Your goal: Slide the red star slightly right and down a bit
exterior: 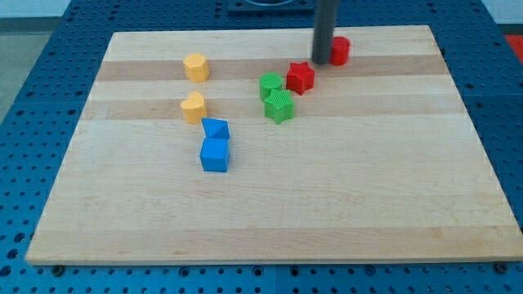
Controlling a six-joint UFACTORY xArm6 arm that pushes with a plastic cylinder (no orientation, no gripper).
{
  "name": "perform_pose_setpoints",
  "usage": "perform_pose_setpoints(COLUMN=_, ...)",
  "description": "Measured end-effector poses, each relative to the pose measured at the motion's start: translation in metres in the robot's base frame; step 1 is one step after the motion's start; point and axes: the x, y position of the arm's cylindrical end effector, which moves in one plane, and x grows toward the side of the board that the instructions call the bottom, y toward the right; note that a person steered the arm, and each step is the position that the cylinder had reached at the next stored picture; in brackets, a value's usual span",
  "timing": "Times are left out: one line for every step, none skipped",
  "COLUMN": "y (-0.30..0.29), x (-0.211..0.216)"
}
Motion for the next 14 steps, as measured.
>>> perform_pose_setpoints(y=0.041, x=-0.009)
perform_pose_setpoints(y=0.077, x=-0.013)
perform_pose_setpoints(y=0.091, x=-0.020)
perform_pose_setpoints(y=0.093, x=-0.020)
perform_pose_setpoints(y=0.058, x=-0.001)
perform_pose_setpoints(y=-0.010, x=0.005)
perform_pose_setpoints(y=-0.077, x=0.005)
perform_pose_setpoints(y=-0.131, x=0.025)
perform_pose_setpoints(y=-0.145, x=0.063)
perform_pose_setpoints(y=-0.134, x=0.066)
perform_pose_setpoints(y=-0.104, x=0.063)
perform_pose_setpoints(y=-0.077, x=0.060)
perform_pose_setpoints(y=-0.047, x=0.049)
perform_pose_setpoints(y=-0.018, x=0.031)
